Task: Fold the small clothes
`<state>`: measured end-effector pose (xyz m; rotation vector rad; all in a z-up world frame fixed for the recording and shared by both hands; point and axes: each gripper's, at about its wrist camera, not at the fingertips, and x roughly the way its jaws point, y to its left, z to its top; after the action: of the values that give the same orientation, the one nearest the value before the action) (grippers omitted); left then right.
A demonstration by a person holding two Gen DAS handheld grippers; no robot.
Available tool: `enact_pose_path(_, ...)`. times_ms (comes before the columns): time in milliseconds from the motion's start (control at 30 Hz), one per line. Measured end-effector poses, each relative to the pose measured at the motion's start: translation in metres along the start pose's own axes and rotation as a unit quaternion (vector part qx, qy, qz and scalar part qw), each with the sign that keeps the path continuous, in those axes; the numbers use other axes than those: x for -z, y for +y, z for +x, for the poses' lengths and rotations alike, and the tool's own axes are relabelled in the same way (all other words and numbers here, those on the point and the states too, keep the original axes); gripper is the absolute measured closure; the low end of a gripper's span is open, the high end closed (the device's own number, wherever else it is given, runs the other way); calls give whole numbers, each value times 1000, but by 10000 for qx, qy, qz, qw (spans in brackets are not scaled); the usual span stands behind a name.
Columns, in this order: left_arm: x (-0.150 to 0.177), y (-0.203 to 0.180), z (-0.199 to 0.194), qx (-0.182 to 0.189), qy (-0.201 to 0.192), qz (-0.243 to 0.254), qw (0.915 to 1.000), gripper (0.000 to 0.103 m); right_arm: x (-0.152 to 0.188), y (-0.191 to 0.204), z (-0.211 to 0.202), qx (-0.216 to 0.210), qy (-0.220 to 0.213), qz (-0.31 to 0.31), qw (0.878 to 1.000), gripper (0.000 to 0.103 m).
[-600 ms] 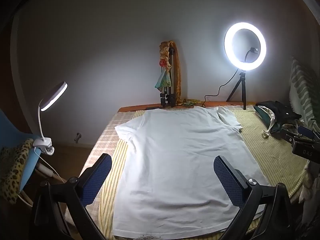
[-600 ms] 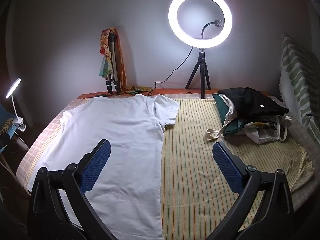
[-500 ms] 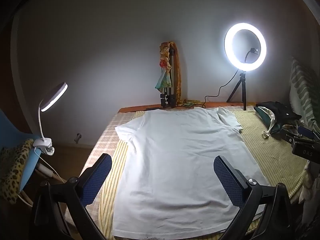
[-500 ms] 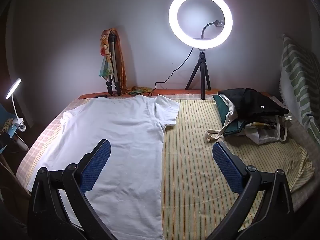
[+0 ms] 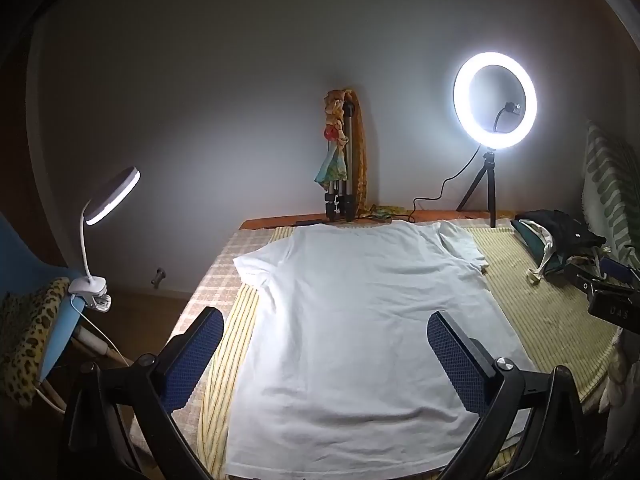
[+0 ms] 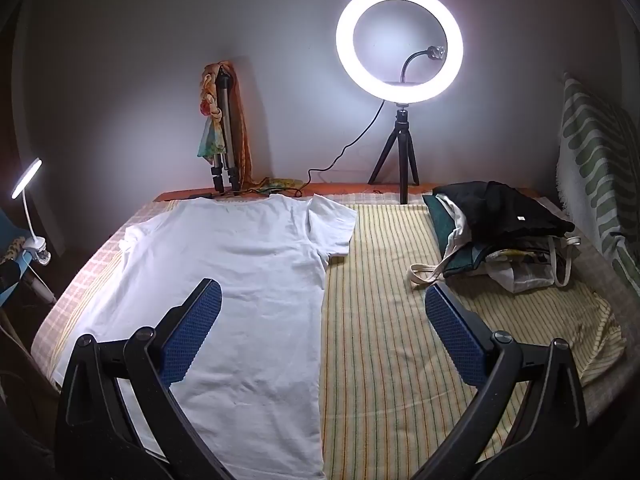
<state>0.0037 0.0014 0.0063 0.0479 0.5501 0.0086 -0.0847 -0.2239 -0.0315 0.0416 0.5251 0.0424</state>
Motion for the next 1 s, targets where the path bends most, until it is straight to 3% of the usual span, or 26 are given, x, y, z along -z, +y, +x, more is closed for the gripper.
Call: enact_pose_path(1000,7,3,2,-19,-5,-44,10000,0,-2,-2,-1,59,-56,-49,10000,0)
